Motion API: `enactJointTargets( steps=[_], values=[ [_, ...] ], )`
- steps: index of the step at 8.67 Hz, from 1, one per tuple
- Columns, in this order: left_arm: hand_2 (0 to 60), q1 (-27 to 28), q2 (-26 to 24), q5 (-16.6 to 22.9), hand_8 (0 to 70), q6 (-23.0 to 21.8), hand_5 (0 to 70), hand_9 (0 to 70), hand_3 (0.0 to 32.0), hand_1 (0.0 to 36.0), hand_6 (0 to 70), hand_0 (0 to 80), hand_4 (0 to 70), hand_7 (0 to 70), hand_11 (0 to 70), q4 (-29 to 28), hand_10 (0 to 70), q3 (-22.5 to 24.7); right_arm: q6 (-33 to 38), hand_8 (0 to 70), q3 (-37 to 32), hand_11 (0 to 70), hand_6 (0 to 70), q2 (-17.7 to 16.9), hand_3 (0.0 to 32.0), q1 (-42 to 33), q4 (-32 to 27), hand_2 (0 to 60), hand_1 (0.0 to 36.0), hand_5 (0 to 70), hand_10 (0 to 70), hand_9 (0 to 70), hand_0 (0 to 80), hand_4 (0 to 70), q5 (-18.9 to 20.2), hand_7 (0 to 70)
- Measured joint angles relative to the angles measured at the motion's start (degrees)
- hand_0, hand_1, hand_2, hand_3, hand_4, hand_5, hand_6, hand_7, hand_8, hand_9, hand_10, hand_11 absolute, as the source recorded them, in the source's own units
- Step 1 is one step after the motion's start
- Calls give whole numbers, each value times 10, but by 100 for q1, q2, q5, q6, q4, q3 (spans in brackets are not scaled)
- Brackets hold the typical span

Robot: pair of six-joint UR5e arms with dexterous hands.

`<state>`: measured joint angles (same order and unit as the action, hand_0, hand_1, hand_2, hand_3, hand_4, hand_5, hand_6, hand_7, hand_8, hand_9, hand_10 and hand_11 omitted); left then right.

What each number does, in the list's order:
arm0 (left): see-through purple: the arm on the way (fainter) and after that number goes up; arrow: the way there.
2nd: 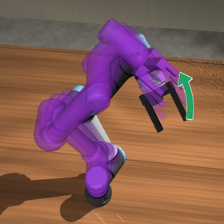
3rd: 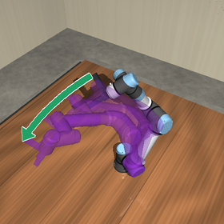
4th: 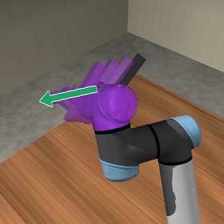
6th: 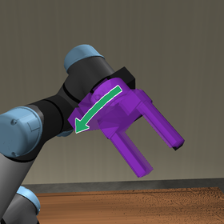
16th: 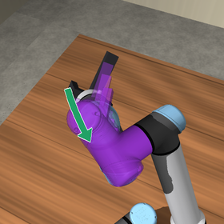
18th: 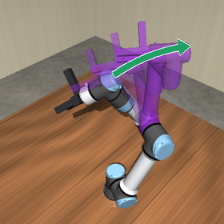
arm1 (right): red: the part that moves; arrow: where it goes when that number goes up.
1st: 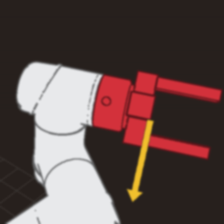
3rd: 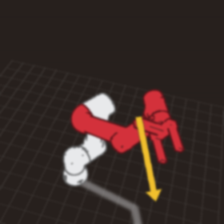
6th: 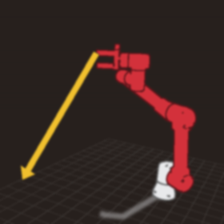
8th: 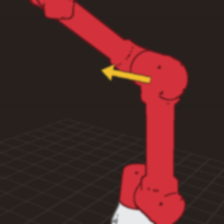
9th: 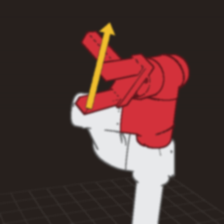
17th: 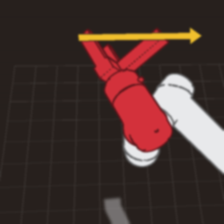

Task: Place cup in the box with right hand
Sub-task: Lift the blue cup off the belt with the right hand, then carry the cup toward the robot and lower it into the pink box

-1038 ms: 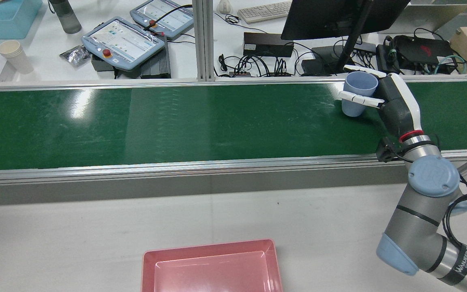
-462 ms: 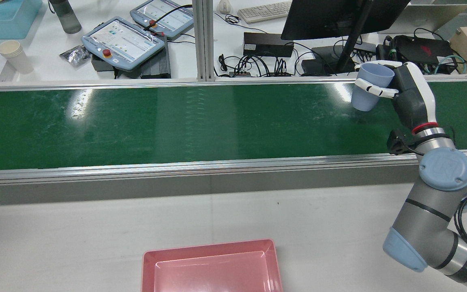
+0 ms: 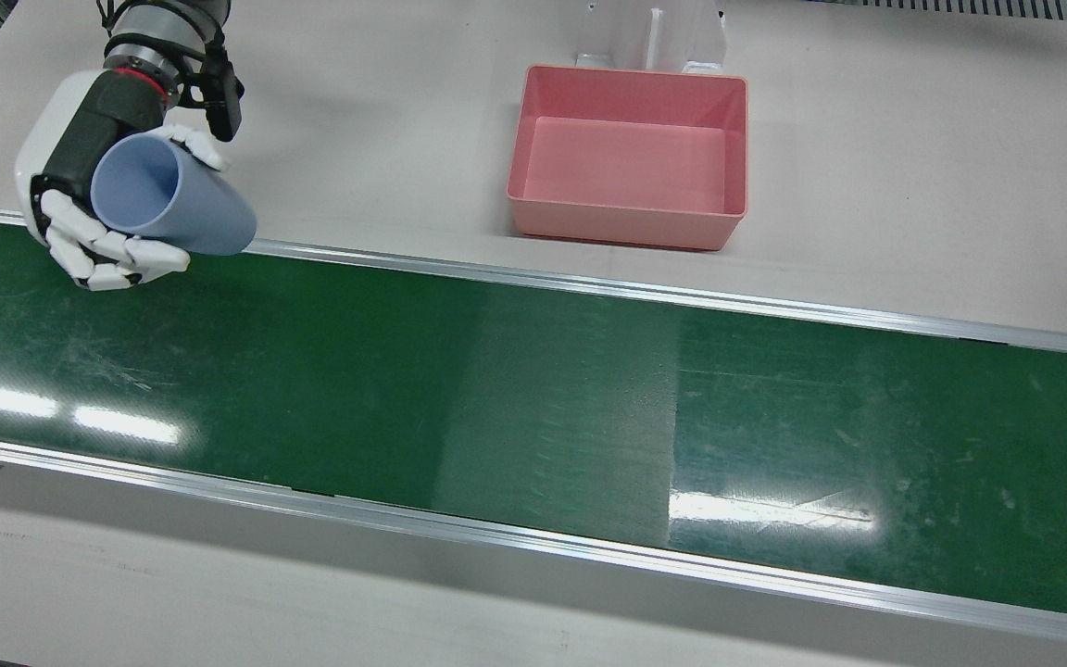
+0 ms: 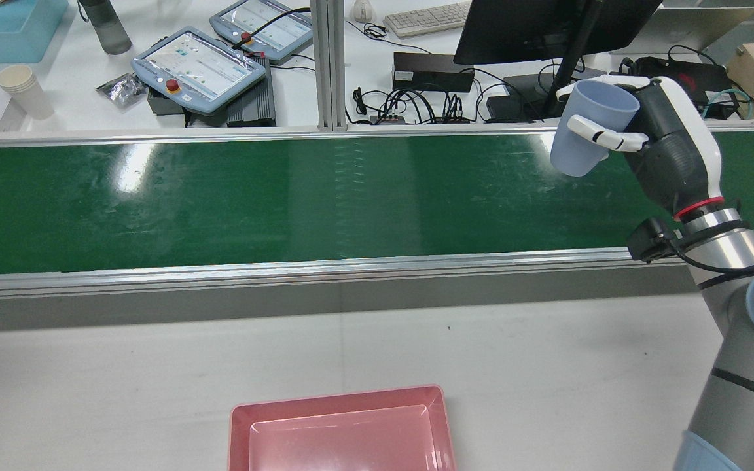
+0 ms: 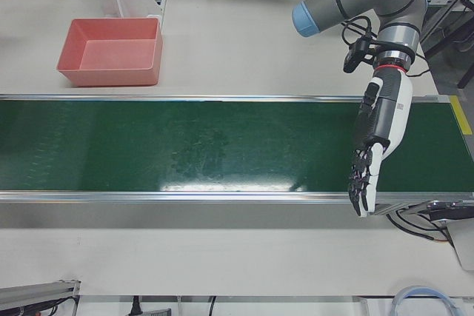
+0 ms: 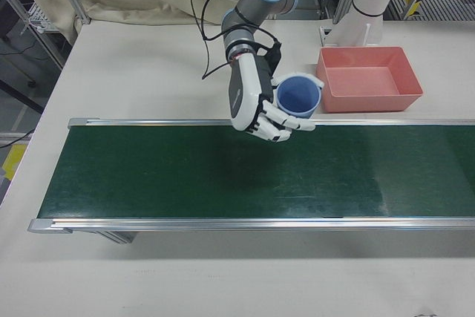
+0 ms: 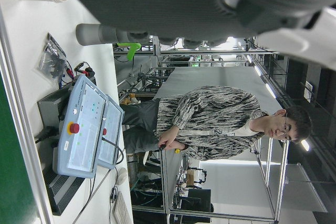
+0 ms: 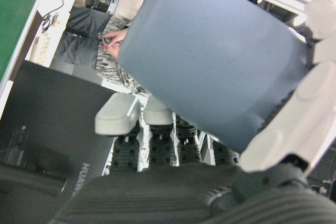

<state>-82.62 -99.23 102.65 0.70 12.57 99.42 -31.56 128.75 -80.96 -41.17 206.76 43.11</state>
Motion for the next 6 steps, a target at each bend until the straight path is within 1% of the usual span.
enactJointTargets(
  steps=[1,2,3,4,6],
  values=[
    [0,0,0,0,0,0,0,0,0,0,0,0,0,0,0,0,0,-1,-648,700,698,700,480,8,0,424,3,600,360,177,700,700,414,700,-26,700],
    [0,0,0,0,0,0,0,0,0,0,0,0,0,0,0,0,0,1,-1395,700,1263,700,479,107,0,906,-2,600,360,174,700,700,415,700,-63,700],
    [0,0,0,0,0,0,0,0,0,0,0,0,0,0,0,0,0,4,-2144,700,1645,700,478,259,0,1463,-37,600,349,172,700,700,405,700,-98,700],
    [0,0,0,0,0,0,0,0,0,0,0,0,0,0,0,3,0,6,-2669,700,1785,700,479,374,0,1976,-120,600,326,171,700,700,382,700,-202,700],
    [0,0,0,0,0,0,0,0,0,0,0,0,0,0,0,8,0,7,-3375,700,1682,700,476,466,0,2840,-503,600,308,168,700,700,380,700,-405,700]
  ],
)
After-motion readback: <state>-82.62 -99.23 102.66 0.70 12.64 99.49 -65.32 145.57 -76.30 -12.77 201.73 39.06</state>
